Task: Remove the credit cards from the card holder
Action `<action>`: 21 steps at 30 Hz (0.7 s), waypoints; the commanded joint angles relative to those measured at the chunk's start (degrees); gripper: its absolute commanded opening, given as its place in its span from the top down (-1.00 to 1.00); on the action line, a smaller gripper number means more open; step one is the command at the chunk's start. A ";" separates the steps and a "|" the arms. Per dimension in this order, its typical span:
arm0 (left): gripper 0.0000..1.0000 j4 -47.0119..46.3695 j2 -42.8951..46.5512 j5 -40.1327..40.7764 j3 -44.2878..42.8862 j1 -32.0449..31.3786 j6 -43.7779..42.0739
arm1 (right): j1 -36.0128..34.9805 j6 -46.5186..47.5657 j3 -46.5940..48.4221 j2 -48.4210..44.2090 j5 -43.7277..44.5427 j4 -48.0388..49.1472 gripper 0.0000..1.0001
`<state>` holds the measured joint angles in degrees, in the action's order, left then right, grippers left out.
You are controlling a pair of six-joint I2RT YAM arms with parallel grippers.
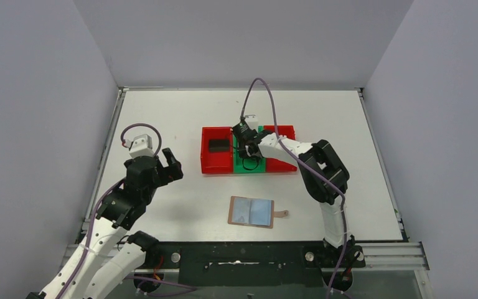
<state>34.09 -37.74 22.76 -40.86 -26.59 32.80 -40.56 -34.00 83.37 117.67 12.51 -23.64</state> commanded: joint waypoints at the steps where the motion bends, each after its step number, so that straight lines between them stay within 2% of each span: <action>1: -0.82 -0.87 0.47 1.39 -0.63 -0.31 0.51 | -0.42 -1.20 2.49 0.94 4.48 1.46 0.79; 5: -0.82 -0.96 0.32 1.30 -0.58 -0.31 0.52 | 0.14 -0.80 1.75 1.25 8.72 3.34 0.78; 10: -0.82 -0.97 0.17 1.17 -0.56 -0.26 0.51 | 1.31 1.21 2.33 2.09 8.35 6.78 0.76; 17: -0.82 -0.92 0.56 1.30 -0.49 -0.34 0.73 | 2.46 3.30 5.69 4.33 8.46 5.42 0.73; 21: -0.82 -0.70 0.65 1.31 -0.47 -0.46 0.86 | 2.05 4.16 4.53 1.94 6.15 5.34 0.69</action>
<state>34.13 -37.76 23.20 -40.84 -26.59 32.97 -38.59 -31.44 87.00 122.08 18.06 -20.03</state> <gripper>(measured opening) 0.912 0.139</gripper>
